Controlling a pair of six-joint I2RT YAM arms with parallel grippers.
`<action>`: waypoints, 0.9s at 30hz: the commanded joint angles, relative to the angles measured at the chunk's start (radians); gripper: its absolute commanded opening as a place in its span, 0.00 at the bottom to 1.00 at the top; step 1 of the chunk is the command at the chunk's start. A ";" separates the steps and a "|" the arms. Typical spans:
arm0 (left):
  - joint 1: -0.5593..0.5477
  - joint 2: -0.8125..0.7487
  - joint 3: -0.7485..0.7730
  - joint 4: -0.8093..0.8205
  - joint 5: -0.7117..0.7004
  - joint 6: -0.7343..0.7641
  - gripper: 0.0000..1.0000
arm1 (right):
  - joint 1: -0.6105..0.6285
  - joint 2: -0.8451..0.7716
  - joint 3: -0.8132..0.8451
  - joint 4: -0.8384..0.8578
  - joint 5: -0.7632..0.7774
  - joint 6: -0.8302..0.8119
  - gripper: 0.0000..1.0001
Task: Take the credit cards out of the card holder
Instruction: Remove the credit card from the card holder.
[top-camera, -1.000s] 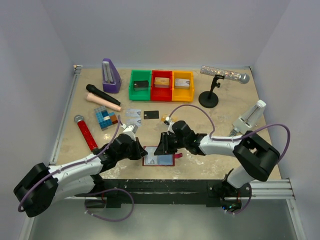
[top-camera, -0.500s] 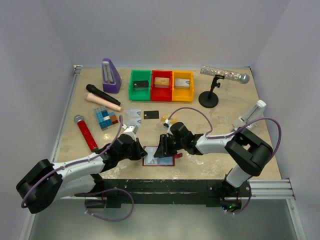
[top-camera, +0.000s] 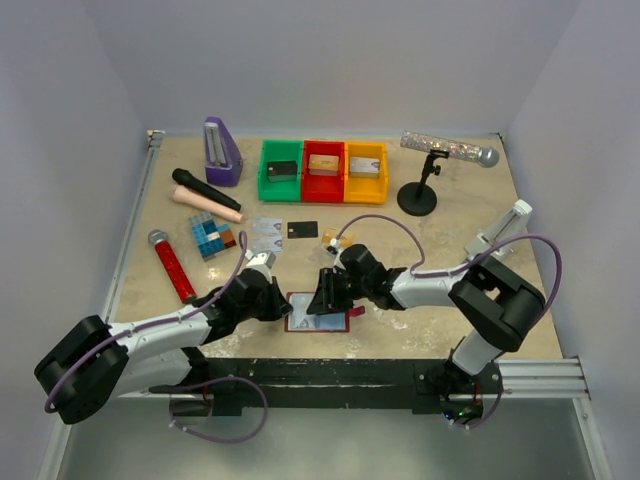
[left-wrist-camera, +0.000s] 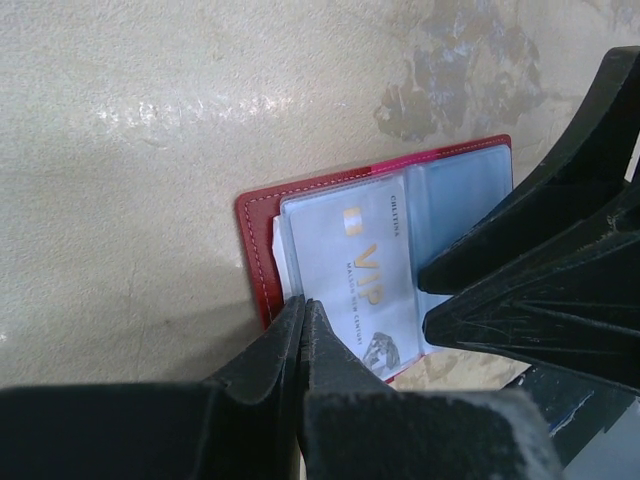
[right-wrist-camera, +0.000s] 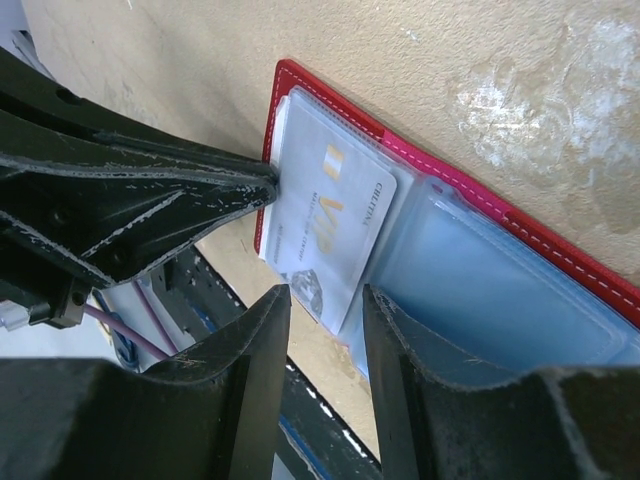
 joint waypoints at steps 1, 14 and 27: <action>-0.002 0.001 -0.010 0.009 -0.035 -0.018 0.00 | 0.009 -0.059 0.016 -0.005 0.015 0.006 0.40; -0.002 0.006 -0.024 0.015 -0.043 -0.027 0.00 | 0.035 -0.044 0.048 -0.028 0.004 0.001 0.41; -0.003 -0.005 -0.036 0.020 -0.041 -0.033 0.00 | 0.035 0.017 0.031 -0.011 0.006 0.014 0.41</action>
